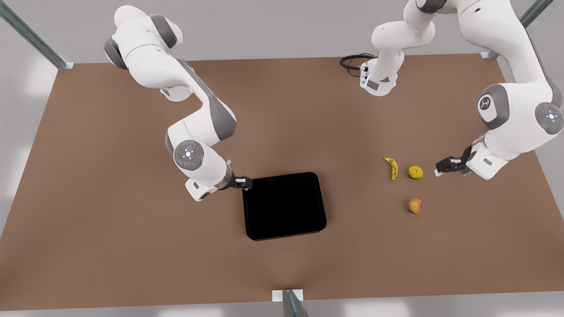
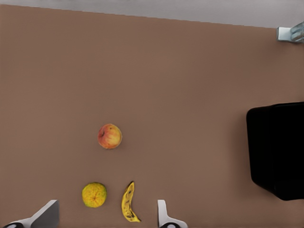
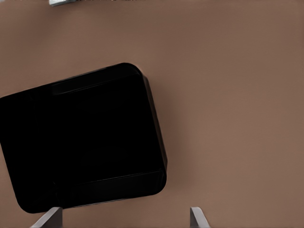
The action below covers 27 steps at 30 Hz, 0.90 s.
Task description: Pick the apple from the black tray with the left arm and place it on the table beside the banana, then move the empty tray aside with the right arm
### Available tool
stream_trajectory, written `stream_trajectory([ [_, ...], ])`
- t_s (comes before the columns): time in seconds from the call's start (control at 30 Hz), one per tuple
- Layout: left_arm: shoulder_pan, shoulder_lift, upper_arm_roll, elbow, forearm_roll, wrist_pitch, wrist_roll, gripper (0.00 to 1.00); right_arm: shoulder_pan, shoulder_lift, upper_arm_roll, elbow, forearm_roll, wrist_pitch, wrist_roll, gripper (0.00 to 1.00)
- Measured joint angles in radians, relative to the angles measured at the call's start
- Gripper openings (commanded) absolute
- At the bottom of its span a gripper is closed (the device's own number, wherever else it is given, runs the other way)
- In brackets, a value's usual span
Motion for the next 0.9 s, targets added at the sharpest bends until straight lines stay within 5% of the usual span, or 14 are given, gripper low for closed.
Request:
stream_trajectory([
  [0.2,-0.178,0.007,0.140,0.004,-0.001,-0.013,-0.002,1.00,0.002,0.055,0.019,0.001,-0.018,0.106,0.056,1.00],
  [0.6,-0.193,0.025,0.148,0.019,0.005,-0.018,-0.001,1.00,-0.003,0.130,0.022,-0.025,-0.016,0.214,-0.005,1.00],
  [0.9,-0.193,0.026,0.148,0.019,0.006,-0.020,-0.001,1.00,-0.011,0.050,0.031,-0.271,-0.019,0.350,-0.098,1.00],
])
